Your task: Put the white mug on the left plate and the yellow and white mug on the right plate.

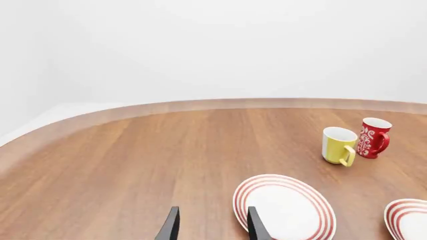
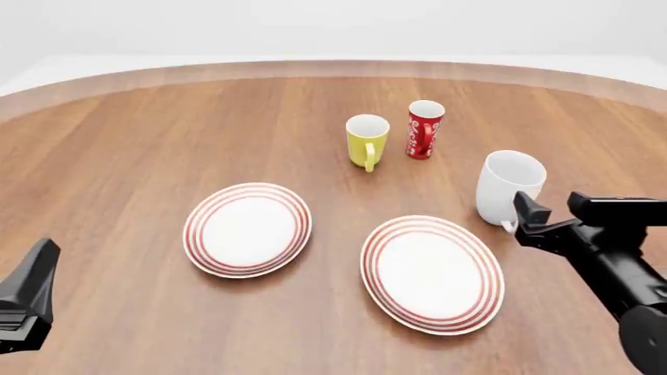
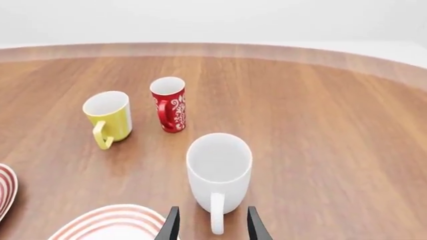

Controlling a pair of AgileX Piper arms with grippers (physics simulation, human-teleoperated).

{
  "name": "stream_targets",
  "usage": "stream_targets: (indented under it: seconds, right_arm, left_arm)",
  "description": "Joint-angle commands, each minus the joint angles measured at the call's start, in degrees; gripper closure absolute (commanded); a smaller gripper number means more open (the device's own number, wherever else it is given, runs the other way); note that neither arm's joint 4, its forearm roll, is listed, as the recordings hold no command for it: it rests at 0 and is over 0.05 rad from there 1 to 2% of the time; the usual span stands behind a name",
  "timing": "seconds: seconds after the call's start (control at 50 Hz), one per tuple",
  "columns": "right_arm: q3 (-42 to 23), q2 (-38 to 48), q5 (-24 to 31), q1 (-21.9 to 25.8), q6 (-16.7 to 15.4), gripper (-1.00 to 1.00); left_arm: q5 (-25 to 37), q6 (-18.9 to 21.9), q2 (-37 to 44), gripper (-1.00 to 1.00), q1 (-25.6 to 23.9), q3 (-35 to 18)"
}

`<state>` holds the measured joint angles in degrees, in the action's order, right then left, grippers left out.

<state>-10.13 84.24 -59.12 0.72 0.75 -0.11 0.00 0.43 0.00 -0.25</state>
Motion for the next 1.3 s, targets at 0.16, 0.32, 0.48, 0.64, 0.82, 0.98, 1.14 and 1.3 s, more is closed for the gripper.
stream_targets:
  seconds: [0.16,0.32,0.48,0.64,0.82,0.98,1.14,1.3]
  right_arm:
    - [-1.73,5.94,-2.61,0.15,0.50,-1.00]
    - [-2.84,8.46,-3.31,-0.05,0.46,-1.00]
    - [-3.49,10.57,-4.14,-0.27,0.55,-1.00]
    - [-4.30,13.32,-4.96,-0.28,0.79,-1.00]
    - [-4.81,16.84,-6.70,-0.27,1.31,-1.00]
    - [-5.27,18.53,-7.26,-0.30,1.94,-1.00]
    - [-5.92,19.59,-7.24,0.00,2.34,-1.00]
    - [-7.54,25.84,-9.32,-0.57,2.61,-1.00]
  left_arm:
    - [0.00,0.00,0.00,-1.00,0.00,0.00]
    - [0.00,0.00,0.00,-1.00,0.00,0.00]
    - [0.00,0.00,0.00,-1.00,0.00,0.00]
    - [0.00,0.00,0.00,-1.00,0.00,0.00]
    - [0.00,0.00,0.00,-1.00,0.00,0.00]
    - [0.00,0.00,0.00,-1.00,0.00,0.00]
    - [0.00,0.00,0.00,-1.00,0.00,0.00]
    - [0.00,0.00,0.00,-1.00,0.00,0.00]
